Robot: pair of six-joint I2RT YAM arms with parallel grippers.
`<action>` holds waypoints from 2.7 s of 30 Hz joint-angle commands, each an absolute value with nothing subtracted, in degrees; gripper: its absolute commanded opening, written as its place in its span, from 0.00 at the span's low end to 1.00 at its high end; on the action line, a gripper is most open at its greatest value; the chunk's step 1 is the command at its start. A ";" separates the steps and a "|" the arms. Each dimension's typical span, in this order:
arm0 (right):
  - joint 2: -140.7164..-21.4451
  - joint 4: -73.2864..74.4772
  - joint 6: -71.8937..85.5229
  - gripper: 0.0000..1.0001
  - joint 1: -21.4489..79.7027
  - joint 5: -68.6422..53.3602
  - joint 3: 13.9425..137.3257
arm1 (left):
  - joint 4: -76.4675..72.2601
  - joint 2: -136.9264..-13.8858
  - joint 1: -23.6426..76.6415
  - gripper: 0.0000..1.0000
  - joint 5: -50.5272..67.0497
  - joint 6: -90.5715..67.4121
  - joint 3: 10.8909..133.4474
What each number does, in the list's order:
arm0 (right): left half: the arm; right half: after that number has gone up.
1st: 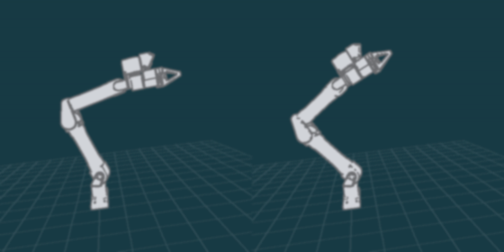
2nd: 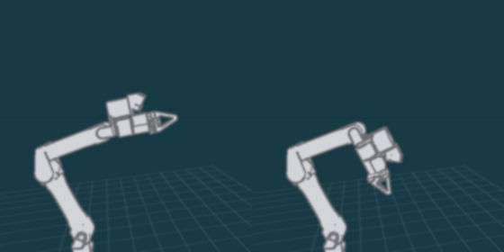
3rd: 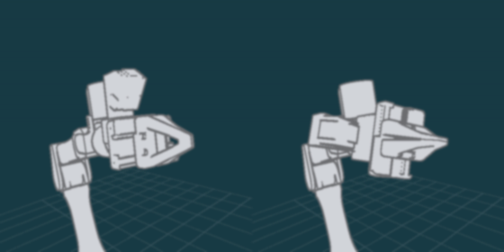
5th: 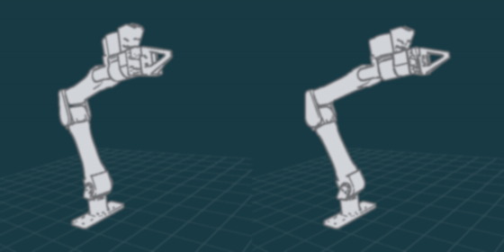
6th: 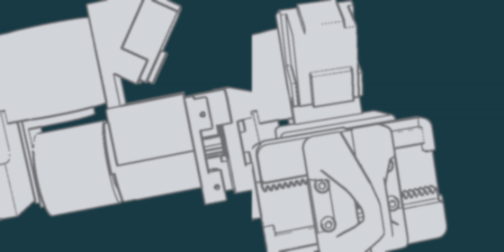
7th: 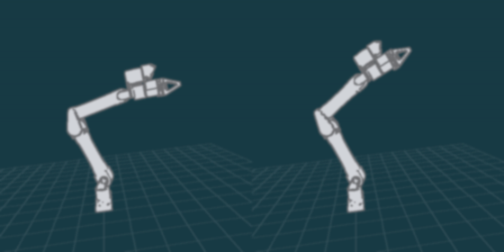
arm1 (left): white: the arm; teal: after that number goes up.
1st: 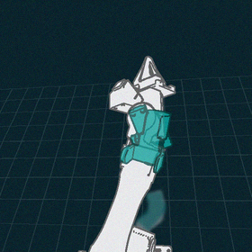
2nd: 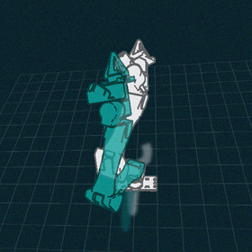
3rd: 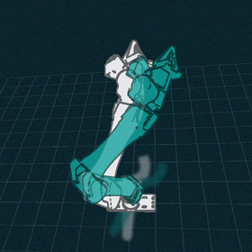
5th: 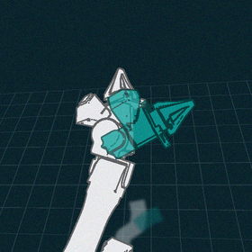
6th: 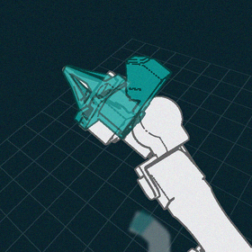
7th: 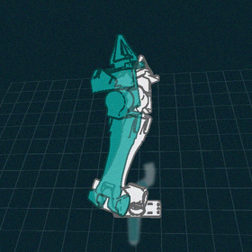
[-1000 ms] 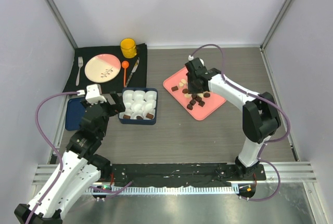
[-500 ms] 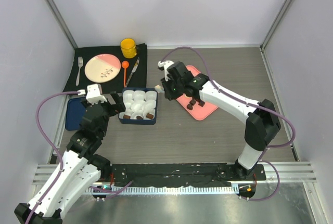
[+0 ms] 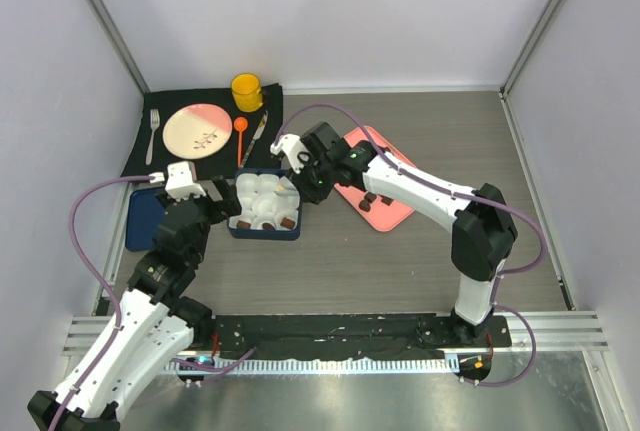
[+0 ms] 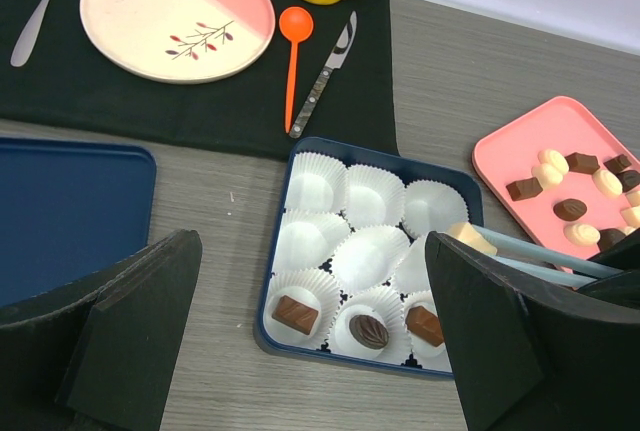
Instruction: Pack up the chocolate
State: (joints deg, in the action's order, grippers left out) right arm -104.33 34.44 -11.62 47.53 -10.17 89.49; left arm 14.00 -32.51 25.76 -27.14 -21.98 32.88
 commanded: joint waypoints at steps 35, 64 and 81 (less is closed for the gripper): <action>-114.08 41.84 -28.48 0.19 47.81 -8.00 99.05 | 12.57 -33.31 25.31 1.00 -27.25 -20.74 35.51; -114.96 41.75 -26.72 0.34 47.81 -9.40 99.76 | 12.48 -33.13 25.22 1.00 -26.98 -20.83 35.51; -103.63 37.36 -18.91 0.20 45.80 -8.96 95.03 | 12.48 -33.05 25.14 1.00 -27.07 -20.83 35.51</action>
